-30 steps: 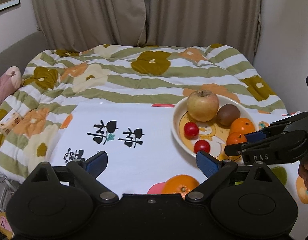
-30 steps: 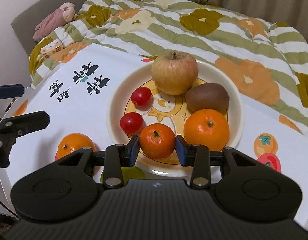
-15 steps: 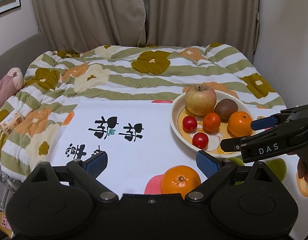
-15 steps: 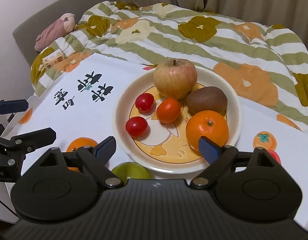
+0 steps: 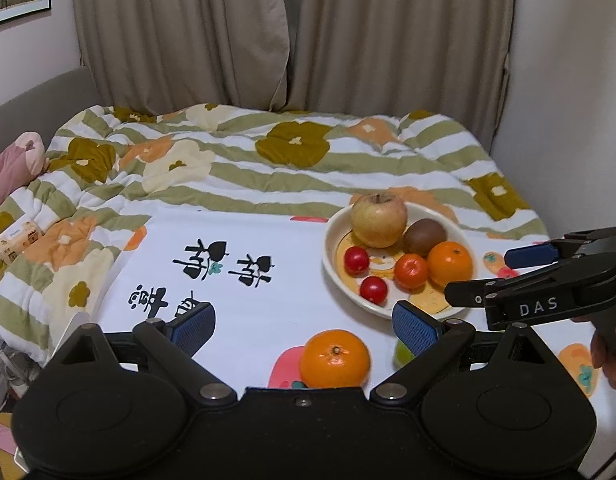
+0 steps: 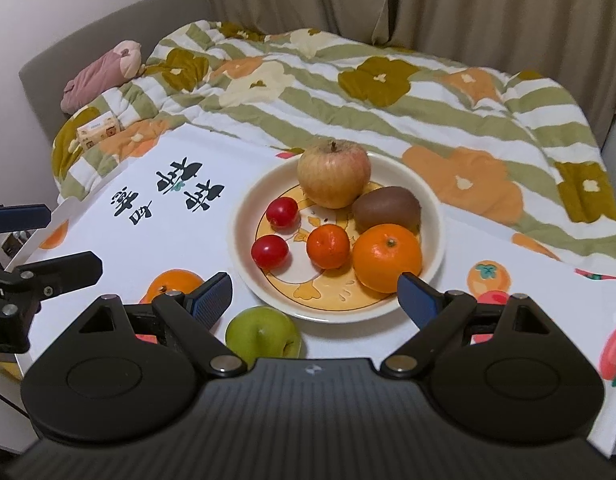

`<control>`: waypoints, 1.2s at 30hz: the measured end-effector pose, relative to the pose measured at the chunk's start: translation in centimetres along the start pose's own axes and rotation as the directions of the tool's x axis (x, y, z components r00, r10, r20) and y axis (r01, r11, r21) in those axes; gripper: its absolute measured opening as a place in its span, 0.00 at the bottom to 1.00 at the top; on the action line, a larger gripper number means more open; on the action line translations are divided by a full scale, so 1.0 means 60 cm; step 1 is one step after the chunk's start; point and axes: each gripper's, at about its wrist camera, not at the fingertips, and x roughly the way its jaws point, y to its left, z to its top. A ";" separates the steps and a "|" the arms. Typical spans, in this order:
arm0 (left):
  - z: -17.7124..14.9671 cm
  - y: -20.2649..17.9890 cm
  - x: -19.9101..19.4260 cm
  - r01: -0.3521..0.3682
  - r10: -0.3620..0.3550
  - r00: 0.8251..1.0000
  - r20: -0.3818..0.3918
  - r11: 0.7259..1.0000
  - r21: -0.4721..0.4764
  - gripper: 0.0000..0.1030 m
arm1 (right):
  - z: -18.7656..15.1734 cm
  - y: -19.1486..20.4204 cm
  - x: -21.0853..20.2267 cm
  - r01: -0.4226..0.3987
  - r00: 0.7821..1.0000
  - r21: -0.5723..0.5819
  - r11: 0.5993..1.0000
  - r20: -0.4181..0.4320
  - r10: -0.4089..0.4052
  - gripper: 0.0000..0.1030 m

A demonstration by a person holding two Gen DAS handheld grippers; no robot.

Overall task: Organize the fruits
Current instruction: 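Withdraw both tools toward the large orange and small mandarin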

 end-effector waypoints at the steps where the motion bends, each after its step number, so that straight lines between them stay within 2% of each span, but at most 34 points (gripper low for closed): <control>1: 0.000 0.000 -0.007 0.012 -0.012 1.000 0.007 1.000 -0.002 0.95 | -0.001 0.003 -0.008 0.011 1.000 0.003 1.000 0.006 -0.011 1.00; 5: -0.002 -0.005 -0.041 0.073 -0.073 0.997 0.038 0.997 0.013 0.95 | -0.011 0.012 -0.046 0.057 0.998 0.037 0.998 0.031 -0.059 1.00; 10: -0.007 -0.013 -0.083 0.141 -0.146 0.987 0.069 0.987 0.078 0.97 | -0.032 0.028 -0.102 0.111 0.991 0.102 0.989 0.065 -0.118 1.00; 18: -0.026 -0.001 -0.108 0.198 -0.209 0.976 0.059 0.968 0.157 0.98 | -0.079 0.054 -0.156 0.170 0.980 0.206 0.964 0.066 -0.187 1.00; 26: -0.063 0.014 -0.092 0.175 -0.198 0.979 0.051 0.939 0.297 1.00 | -0.143 0.088 -0.158 0.226 0.970 0.263 0.938 0.025 -0.241 1.00; 36: -0.090 0.039 -0.019 0.241 -0.259 0.966 -0.004 0.894 0.377 1.00 | -0.197 0.122 -0.112 0.249 0.966 0.305 0.919 -0.011 -0.259 1.00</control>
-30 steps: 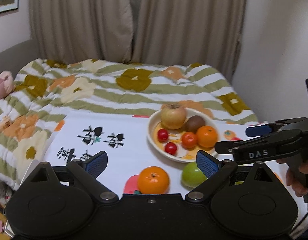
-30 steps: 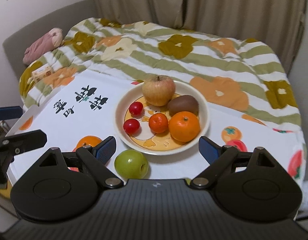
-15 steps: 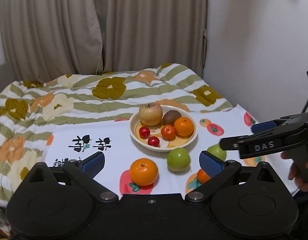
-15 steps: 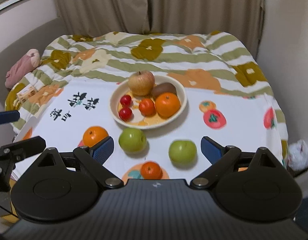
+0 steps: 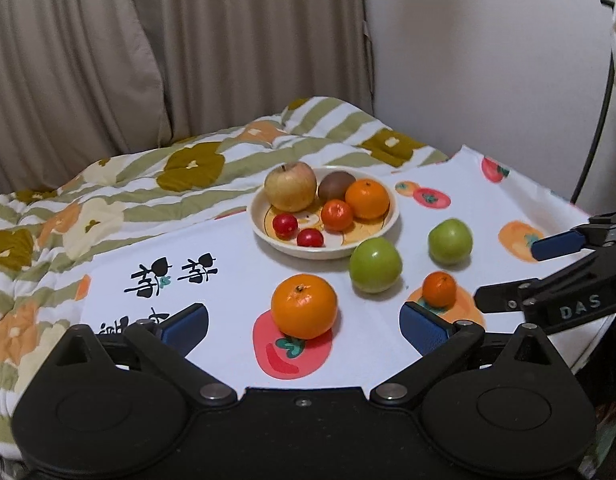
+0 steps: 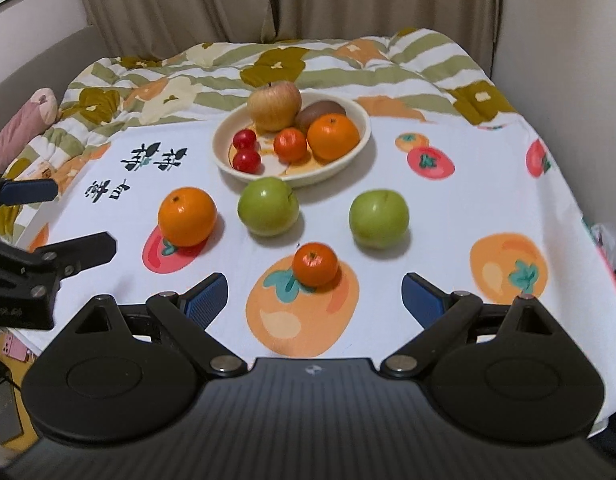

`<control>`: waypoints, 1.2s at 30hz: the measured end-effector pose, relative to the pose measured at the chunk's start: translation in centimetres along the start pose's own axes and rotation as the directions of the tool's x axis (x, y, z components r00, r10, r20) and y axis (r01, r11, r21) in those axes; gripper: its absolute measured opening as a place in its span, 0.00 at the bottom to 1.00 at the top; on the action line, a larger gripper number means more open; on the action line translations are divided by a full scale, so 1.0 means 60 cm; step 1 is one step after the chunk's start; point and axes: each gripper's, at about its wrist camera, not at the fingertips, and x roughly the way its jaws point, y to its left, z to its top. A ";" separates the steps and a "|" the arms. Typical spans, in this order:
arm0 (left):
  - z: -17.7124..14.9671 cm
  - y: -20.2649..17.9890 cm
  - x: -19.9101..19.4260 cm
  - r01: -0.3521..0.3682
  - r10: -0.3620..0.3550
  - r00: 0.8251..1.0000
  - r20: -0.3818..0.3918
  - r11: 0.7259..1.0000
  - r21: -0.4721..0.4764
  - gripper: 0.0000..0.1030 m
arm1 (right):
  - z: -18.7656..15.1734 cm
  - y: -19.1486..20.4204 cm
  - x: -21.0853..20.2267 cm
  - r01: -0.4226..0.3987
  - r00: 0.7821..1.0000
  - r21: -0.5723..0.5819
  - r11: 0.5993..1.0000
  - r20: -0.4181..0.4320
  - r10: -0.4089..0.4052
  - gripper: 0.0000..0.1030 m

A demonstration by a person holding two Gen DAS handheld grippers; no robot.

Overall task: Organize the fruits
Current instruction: 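Withdraw both tools toward the large orange and small mandarin, then grasp the large orange with the left tool while the right tool grasps a small mandarin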

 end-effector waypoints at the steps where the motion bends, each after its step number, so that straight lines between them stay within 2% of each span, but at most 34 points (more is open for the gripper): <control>1: -0.001 0.002 0.009 0.002 -0.002 1.000 -0.001 1.000 0.012 1.00 | -0.004 0.002 0.005 0.004 1.000 0.011 1.000 0.000 -0.004 1.00; 5: -0.005 0.012 0.050 0.029 -0.028 1.000 -0.007 0.998 0.051 1.00 | -0.013 0.007 0.029 0.019 1.000 0.040 0.999 0.002 -0.019 1.00; 12: -0.004 0.016 0.117 0.076 -0.069 0.995 -0.070 0.992 0.105 0.91 | -0.020 0.018 0.067 0.051 0.999 0.046 0.998 0.002 -0.051 1.00; 16: -0.004 0.016 0.146 0.099 -0.086 0.991 -0.104 0.988 0.119 0.83 | -0.020 0.021 0.086 0.076 0.997 0.044 0.996 -0.011 -0.076 1.00; 23: -0.004 0.022 0.183 0.130 -0.113 0.982 -0.151 0.985 0.109 0.70 | -0.011 0.024 0.102 0.088 0.996 0.061 0.994 -0.018 -0.087 1.00; 36: -0.004 0.033 0.200 0.178 -0.165 0.972 -0.168 0.982 0.064 0.65 | 0.003 0.025 0.126 0.110 0.993 0.059 0.992 -0.040 -0.108 0.97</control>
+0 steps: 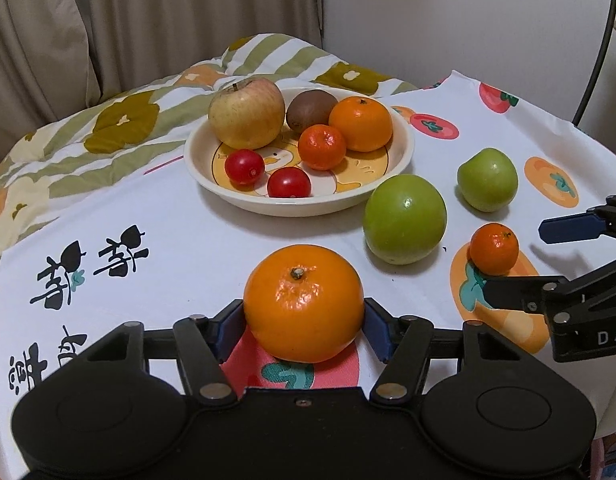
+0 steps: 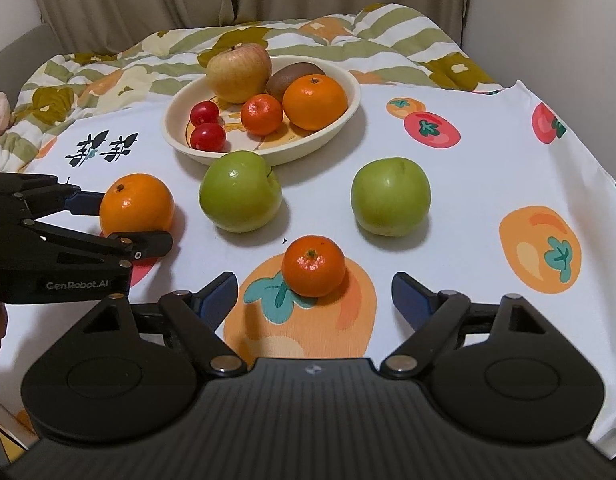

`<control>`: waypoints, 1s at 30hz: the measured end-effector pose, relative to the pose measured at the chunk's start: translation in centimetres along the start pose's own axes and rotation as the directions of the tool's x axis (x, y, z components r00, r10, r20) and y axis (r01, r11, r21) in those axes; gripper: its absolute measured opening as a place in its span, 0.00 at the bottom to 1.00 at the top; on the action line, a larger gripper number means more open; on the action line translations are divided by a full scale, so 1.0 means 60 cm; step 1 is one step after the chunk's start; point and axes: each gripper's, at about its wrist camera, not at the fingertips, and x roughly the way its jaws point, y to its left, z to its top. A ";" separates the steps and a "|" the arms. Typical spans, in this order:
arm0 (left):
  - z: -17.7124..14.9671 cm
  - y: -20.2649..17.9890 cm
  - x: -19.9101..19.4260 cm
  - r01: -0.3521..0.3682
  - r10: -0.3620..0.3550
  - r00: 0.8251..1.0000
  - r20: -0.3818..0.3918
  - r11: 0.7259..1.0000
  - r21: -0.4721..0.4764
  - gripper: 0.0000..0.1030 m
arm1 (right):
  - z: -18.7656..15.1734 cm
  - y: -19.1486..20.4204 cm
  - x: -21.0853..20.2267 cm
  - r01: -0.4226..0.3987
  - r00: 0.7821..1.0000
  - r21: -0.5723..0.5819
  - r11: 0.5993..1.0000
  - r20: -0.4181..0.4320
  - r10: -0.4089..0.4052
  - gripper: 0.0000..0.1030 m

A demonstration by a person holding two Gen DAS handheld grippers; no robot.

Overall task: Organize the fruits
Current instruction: 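Grasp the large orange with the left tool while the right tool grasps a small mandarin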

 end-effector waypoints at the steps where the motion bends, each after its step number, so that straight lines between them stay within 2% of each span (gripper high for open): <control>1: 0.000 0.001 -0.001 0.002 -0.002 1.000 0.000 1.000 -0.002 0.65 | 0.000 0.000 0.000 0.000 1.000 0.001 1.000 0.001 0.000 0.97; 4: -0.001 0.000 -0.002 0.003 -0.003 1.000 0.002 1.000 -0.004 0.64 | 0.002 0.001 0.002 0.000 1.000 0.002 1.000 0.001 0.000 0.96; 7: -0.002 0.001 -0.002 0.002 -0.002 1.000 0.003 1.000 -0.011 0.64 | 0.006 0.004 0.011 -0.007 1.000 -0.003 1.000 -0.014 0.007 0.81; 21: -0.017 0.011 -0.018 -0.037 0.037 0.999 0.000 0.998 -0.058 0.63 | 0.012 0.004 0.036 0.001 1.000 -0.010 1.000 -0.025 -0.002 0.64; 23: -0.021 0.013 -0.022 -0.042 0.042 0.999 0.001 0.997 -0.070 0.63 | 0.014 0.004 0.037 0.001 1.000 -0.017 1.000 -0.024 -0.001 0.51; 30: -0.023 0.011 -0.048 -0.055 0.056 0.998 0.008 0.993 -0.107 0.63 | 0.019 0.004 0.023 -0.010 1.000 -0.033 0.999 -0.021 0.009 0.51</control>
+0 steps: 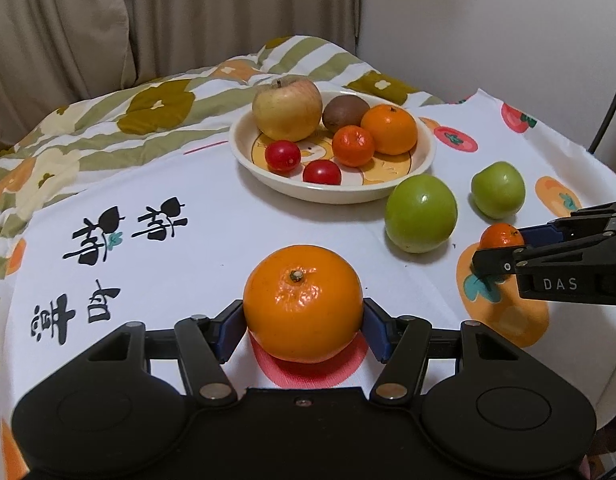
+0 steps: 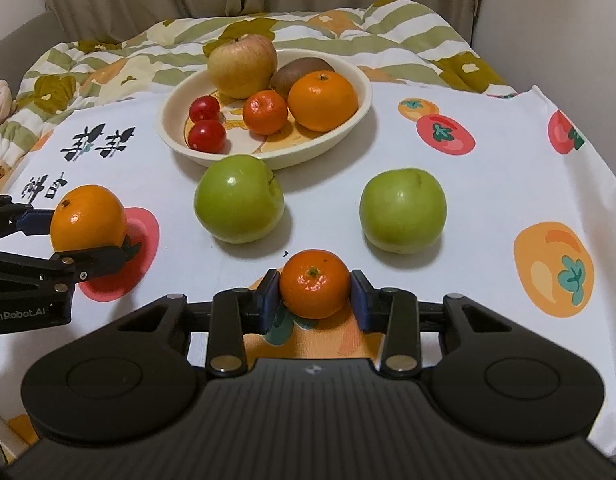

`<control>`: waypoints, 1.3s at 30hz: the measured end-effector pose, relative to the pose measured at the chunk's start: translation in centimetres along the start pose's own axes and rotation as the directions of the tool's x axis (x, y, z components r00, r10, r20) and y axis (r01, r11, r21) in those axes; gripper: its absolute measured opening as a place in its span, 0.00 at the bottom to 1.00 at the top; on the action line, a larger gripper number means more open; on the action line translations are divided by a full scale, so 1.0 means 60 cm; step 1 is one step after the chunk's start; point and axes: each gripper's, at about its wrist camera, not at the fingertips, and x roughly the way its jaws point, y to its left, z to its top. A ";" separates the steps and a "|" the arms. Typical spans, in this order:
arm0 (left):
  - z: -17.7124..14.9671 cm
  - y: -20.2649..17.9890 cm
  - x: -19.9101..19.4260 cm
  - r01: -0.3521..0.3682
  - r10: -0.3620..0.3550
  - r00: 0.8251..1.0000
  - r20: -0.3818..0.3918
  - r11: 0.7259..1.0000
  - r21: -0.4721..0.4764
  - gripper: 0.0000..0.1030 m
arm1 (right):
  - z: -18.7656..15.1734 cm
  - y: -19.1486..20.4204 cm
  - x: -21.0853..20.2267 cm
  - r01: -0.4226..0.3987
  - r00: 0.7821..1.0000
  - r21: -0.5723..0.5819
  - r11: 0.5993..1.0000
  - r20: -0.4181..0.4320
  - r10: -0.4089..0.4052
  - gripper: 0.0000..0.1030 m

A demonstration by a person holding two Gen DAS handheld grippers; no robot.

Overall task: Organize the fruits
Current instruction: 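Grasp the large orange with the left tool while the right tool grasps a small mandarin, then carry the orange into the bowl and open the left tool while the right tool carries the mandarin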

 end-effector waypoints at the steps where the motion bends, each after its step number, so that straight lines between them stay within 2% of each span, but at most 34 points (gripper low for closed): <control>1: 0.001 -0.001 -0.006 -0.002 0.002 1.000 0.004 1.000 -0.006 0.63 | 0.002 0.000 -0.006 -0.004 1.000 -0.002 1.000 0.003 0.004 0.51; 12: 0.047 -0.015 -0.090 -0.034 0.040 0.996 0.074 0.997 -0.071 0.63 | 0.055 -0.006 -0.086 -0.040 0.997 -0.063 0.997 0.063 0.044 0.51; 19: 0.089 -0.029 -0.109 -0.057 0.067 0.993 0.092 0.993 -0.103 0.63 | 0.104 -0.027 -0.109 -0.072 0.992 -0.104 0.992 0.092 0.081 0.51; 27: 0.140 -0.034 -0.078 -0.087 0.098 0.992 0.085 0.988 -0.124 0.63 | 0.154 -0.049 -0.091 -0.118 0.987 -0.148 0.982 0.090 0.132 0.51; 39: 0.205 -0.029 0.024 -0.115 0.120 0.992 0.033 0.985 -0.132 0.63 | 0.205 -0.064 -0.007 -0.195 0.978 -0.225 0.955 0.027 0.206 0.51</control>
